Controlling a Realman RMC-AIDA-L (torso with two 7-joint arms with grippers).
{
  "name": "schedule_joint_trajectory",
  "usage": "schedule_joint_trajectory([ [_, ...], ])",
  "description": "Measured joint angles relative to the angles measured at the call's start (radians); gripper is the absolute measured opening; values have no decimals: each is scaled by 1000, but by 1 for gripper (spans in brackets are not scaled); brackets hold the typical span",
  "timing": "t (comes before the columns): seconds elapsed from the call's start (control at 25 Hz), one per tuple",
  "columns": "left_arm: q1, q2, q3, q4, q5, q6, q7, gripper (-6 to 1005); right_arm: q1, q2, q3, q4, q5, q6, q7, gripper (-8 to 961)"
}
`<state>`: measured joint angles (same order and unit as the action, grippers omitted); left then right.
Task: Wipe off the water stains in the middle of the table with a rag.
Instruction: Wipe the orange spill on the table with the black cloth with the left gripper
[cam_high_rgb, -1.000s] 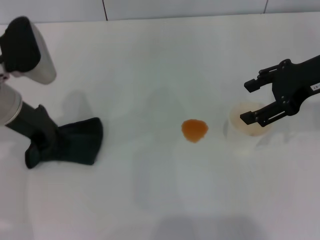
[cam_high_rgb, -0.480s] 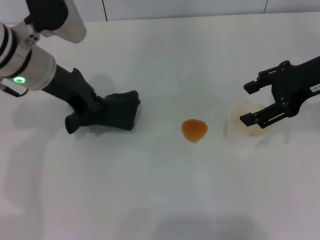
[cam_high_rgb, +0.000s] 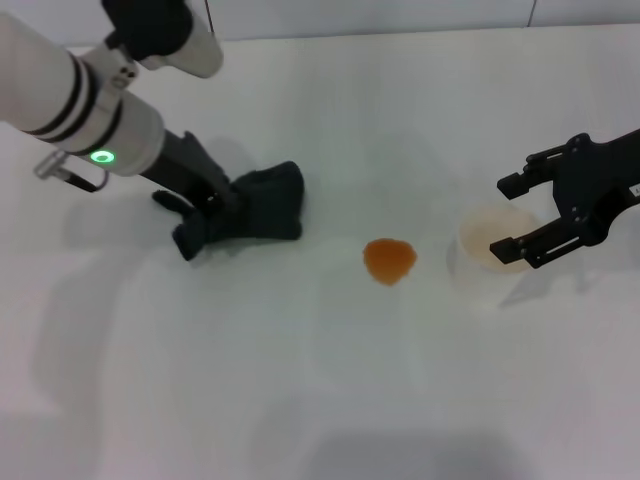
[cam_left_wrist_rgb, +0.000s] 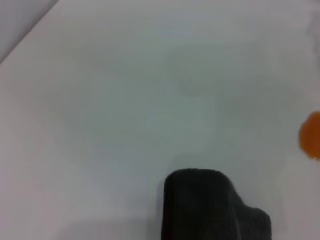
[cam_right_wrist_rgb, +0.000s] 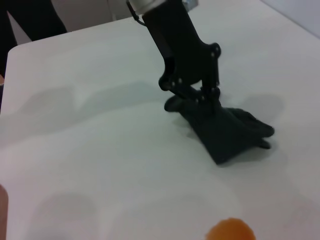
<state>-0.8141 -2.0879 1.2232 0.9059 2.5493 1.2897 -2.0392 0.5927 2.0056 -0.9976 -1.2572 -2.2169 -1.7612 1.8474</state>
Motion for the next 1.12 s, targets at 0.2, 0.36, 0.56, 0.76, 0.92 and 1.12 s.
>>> schedule_joint_trajectory([
  [0.2,-6,0,98,-12,-75,-61,-4,53,1,-2,-2,-2,-1,-9,3,841],
  [0.36,-42,0,193,-52,-134,-98,-6,53,0,-2,-1,-2,-2,-9,1,842],
  [0.56,-52,-1,286,-56,-203,-149,-8,53,-4,-4,1,-2,-6,-8,1,842],
  [0.76,-53,-1,326,-52,-245,-160,-3,53,-10,-14,8,-2,-16,-3,1,841],
  [0.92,-54,-1,387,-30,-288,-160,1,53,-21,-26,11,-2,-16,4,0,841],
  [1.12,-50,-1,462,-6,-321,-152,2,53,-28,-30,11,-2,-16,5,-1,842],
])
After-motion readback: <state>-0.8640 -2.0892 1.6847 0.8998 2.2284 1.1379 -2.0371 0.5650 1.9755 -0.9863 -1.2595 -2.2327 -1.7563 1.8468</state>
